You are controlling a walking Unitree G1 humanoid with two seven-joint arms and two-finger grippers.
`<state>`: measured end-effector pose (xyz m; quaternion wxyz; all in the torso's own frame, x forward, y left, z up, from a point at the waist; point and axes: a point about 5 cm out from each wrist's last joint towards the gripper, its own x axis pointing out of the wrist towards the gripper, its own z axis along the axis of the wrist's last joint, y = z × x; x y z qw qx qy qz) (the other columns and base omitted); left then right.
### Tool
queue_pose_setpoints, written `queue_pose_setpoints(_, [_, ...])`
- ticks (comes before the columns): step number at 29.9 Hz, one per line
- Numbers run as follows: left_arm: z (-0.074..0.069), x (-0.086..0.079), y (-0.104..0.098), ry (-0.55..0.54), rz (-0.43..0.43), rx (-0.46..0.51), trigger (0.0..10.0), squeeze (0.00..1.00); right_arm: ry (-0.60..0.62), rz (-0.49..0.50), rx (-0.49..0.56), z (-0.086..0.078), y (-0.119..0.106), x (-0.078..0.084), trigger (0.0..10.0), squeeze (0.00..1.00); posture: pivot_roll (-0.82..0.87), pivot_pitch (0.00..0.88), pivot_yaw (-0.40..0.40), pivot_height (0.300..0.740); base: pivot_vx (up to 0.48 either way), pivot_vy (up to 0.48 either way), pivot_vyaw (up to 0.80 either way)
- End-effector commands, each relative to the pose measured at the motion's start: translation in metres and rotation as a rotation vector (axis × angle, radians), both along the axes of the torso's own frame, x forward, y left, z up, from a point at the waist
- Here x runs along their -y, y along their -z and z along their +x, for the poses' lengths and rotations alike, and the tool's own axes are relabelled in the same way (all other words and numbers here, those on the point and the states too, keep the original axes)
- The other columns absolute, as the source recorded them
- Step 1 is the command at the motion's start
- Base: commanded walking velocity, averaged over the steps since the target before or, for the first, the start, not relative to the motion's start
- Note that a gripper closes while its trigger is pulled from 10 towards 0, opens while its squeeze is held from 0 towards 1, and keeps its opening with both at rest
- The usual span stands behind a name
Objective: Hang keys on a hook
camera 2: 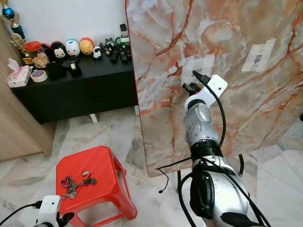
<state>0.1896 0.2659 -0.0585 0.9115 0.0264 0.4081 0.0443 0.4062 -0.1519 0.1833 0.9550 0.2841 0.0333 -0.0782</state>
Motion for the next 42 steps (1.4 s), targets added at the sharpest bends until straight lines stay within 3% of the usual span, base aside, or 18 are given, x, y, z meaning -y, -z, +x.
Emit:
queue_pose_setpoints(1, [-0.005, -0.005, 0.001, 0.002, 0.013, -0.022, 10.0, 0.00, 0.003, 0.019, 0.016, 0.003, -0.008, -0.001, 10.0, 0.00, 0.07, 0.038, 0.028, 0.740, 0.000, 0.000, 0.00])
queue_pose_setpoints(18, [-0.005, -0.004, 0.001, 0.007, 0.004, -0.025, 10.0, 0.00, 0.000, 0.137, -0.060, 0.002, 0.003, -0.005, 10.0, 0.00, 0.07, 0.041, 0.026, 0.740, 0.000, 0.000, 0.00])
queue_pose_setpoints(28, [-0.005, -0.005, 0.001, 0.009, 0.010, -0.024, 10.0, 0.00, -0.005, 0.100, -0.068, 0.002, 0.005, -0.006, 10.0, 0.00, 0.07, 0.043, 0.027, 0.740, 0.000, 0.000, 0.00])
queue_pose_setpoints(29, [-0.005, -0.005, 0.001, 0.011, 0.012, -0.025, 10.0, 0.00, -0.012, 0.091, -0.061, 0.002, 0.004, -0.006, 10.0, 0.41, 0.07, 0.043, 0.027, 0.740, 0.000, 0.000, 0.00])
queue_pose_setpoints(30, [-0.005, -0.005, 0.001, 0.012, 0.013, -0.025, 10.0, 0.00, -0.017, 0.085, -0.056, 0.002, 0.004, -0.006, 10.0, 0.41, 0.07, 0.043, 0.027, 0.740, 0.000, 0.000, 0.00])
queue_pose_setpoints(31, [-0.005, -0.005, 0.001, 0.011, 0.013, -0.025, 10.0, 0.00, -0.025, 0.073, -0.050, 0.002, 0.003, -0.006, 10.0, 1.00, 0.07, 0.042, 0.026, 0.740, 0.000, 0.000, 0.00])
queue_pose_setpoints(42, [-0.005, -0.005, 0.001, 0.012, 0.014, -0.025, 10.0, 0.00, -0.014, 0.034, -0.025, 0.001, 0.000, -0.003, 10.0, 1.00, 0.07, 0.054, 0.030, 0.740, 0.000, 0.000, 0.00])
